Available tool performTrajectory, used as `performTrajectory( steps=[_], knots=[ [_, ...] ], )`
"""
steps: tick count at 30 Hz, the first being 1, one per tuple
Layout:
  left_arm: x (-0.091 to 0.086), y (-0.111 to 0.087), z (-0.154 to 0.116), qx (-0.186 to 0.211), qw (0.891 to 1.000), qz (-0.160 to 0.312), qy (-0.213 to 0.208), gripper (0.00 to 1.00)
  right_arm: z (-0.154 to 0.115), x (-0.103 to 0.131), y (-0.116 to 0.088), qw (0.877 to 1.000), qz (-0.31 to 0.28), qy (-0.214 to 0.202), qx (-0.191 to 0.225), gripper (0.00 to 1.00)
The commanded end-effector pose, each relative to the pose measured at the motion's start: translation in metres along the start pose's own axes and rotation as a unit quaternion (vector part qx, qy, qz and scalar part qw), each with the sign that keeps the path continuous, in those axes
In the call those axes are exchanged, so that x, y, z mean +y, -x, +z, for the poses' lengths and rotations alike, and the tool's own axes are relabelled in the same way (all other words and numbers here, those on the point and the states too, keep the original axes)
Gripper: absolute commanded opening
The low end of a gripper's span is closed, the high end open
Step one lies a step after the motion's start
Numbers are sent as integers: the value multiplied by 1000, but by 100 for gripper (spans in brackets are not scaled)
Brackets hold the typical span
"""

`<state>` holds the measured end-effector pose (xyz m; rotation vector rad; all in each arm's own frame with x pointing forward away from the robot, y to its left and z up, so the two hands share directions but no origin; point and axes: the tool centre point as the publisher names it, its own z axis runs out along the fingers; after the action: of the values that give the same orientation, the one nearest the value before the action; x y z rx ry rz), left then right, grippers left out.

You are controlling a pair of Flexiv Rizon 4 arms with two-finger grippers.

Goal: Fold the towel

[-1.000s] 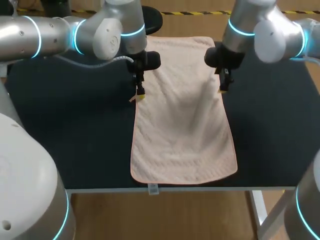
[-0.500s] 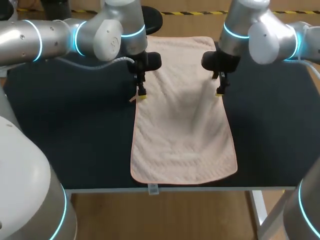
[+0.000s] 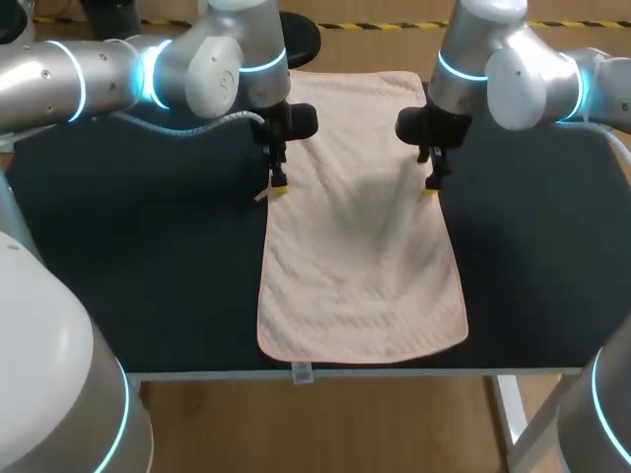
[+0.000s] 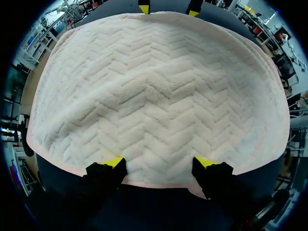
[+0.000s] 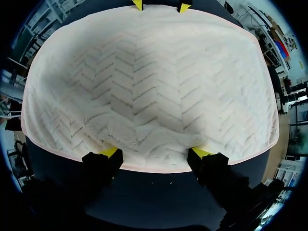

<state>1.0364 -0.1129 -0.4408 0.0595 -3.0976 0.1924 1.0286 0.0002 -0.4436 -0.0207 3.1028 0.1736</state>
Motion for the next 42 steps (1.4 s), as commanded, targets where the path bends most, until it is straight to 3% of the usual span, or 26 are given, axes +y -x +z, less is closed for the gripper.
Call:
performTrajectory(
  steps=[1, 13, 21, 29, 36, 42],
  knots=[
    [1, 1, 12, 4, 1000, 0, -1, 0, 0, -3, 1, 1000, 1, -2, 2, 0],
    [0, -6, -3, -6, 1000, 4, -17, 0, -16, -11, -6, 1000, 9, -17, -12, 0],
    [-6, -8, -50, -39, 998, 7, -45, 0, -53, -11, -2, 999, 27, 1, -47, 0],
    [-8, 3, -112, -88, 995, 6, -56, 0, -102, -11, 10, 996, 20, 9, -87, 0],
    [-9, 30, -189, -147, 988, 13, -55, 0, -177, 6, 42, 987, -34, 7, -156, 0],
    [-9, 53, -260, -215, 974, 10, -65, 0, -250, 18, 77, 971, -39, 17, -237, 0]
  ],
)
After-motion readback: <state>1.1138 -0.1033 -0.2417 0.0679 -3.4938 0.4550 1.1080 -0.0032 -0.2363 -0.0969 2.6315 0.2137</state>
